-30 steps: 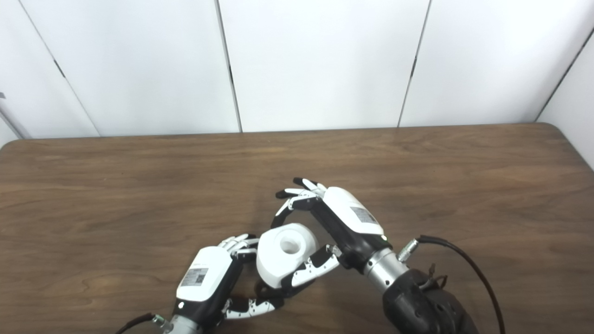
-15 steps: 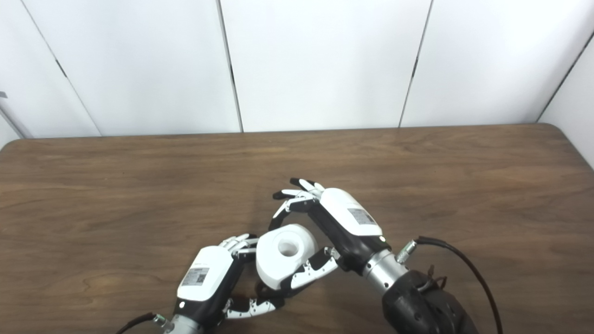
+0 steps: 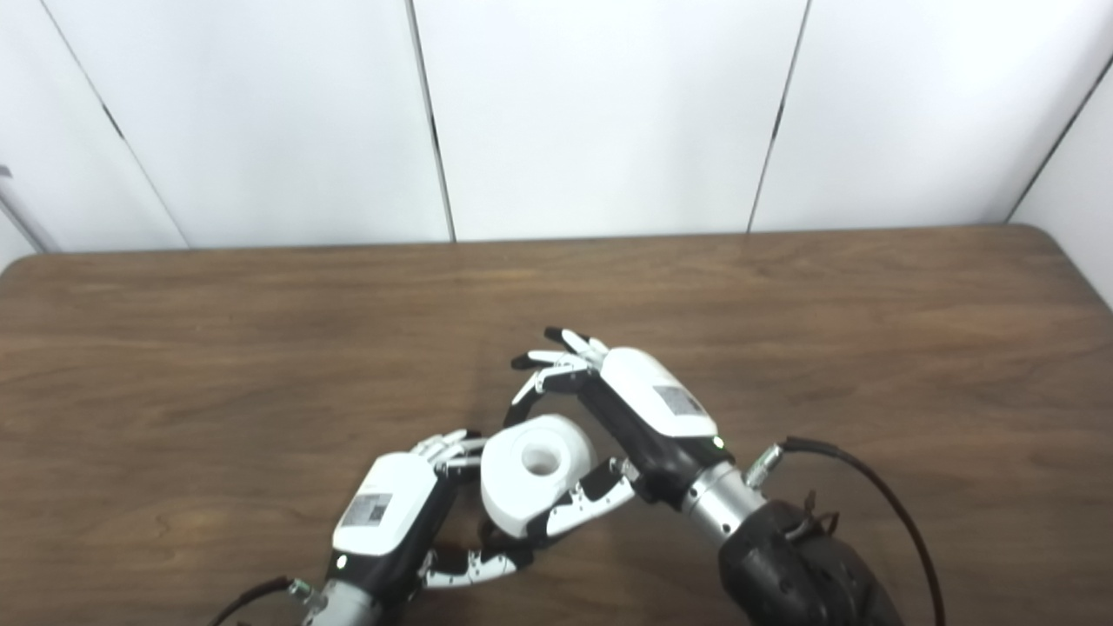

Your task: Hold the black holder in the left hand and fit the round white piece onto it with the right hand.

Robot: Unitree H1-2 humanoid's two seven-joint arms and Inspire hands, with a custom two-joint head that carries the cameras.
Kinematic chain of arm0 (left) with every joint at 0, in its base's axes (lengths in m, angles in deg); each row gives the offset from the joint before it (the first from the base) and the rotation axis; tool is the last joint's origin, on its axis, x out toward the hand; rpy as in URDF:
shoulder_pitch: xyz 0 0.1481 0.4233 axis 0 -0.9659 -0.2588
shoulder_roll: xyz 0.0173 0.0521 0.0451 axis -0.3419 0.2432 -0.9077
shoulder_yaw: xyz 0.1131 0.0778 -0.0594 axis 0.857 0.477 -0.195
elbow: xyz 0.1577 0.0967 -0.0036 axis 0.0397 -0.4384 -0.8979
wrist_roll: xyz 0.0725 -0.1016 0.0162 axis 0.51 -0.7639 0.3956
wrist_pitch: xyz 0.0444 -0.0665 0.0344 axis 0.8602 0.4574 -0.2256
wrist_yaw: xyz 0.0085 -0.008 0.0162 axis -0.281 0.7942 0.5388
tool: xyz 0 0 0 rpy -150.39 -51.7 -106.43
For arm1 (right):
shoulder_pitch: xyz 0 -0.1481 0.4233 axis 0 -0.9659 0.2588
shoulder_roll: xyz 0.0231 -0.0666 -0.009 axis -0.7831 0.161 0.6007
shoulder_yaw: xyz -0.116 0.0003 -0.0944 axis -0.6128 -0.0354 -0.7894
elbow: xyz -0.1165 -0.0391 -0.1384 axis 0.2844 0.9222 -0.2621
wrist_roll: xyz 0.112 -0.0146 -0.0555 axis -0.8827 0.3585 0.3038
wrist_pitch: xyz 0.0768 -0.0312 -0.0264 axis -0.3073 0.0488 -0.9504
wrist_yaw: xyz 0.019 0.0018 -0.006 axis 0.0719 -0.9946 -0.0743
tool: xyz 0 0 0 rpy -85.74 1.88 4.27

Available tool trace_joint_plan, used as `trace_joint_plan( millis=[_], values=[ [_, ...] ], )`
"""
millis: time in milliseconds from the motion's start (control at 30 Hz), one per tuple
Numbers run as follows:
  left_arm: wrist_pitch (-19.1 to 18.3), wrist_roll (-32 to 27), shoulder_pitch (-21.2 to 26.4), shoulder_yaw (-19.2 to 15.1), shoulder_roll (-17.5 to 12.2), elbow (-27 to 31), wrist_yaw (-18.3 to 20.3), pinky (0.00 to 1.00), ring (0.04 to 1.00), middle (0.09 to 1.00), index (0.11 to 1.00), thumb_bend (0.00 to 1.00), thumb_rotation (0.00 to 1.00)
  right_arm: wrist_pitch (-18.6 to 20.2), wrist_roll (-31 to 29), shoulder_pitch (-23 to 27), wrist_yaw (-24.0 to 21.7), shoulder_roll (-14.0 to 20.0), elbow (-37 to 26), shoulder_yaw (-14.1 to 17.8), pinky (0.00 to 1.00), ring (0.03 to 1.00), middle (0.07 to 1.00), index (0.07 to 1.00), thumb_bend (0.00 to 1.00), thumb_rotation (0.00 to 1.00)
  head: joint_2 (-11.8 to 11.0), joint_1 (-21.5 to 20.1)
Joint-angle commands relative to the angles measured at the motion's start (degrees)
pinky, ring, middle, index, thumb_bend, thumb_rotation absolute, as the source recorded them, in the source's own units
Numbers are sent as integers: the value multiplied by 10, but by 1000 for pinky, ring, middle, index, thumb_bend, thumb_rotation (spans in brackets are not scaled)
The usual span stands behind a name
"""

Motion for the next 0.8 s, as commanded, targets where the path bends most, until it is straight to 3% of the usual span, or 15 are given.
trace_joint_plan(
  millis=[0, 767],
  values=[
    [-17, 7, -8, 6, -3, -12, 33, 862, 879, 810, 488, 519, 48, 4, 3, 1, -13, 9, -11, 1, 1000, 975, 849, 484, 525, 137, 2, -2],
    [-19, 10, -7, 8, -3, -7, 38, 859, 875, 809, 488, 519, 48, 3, 2, -8, -14, -1, 0, -8, 1000, 986, 848, 484, 524, 136, 4, -1]
  ],
)
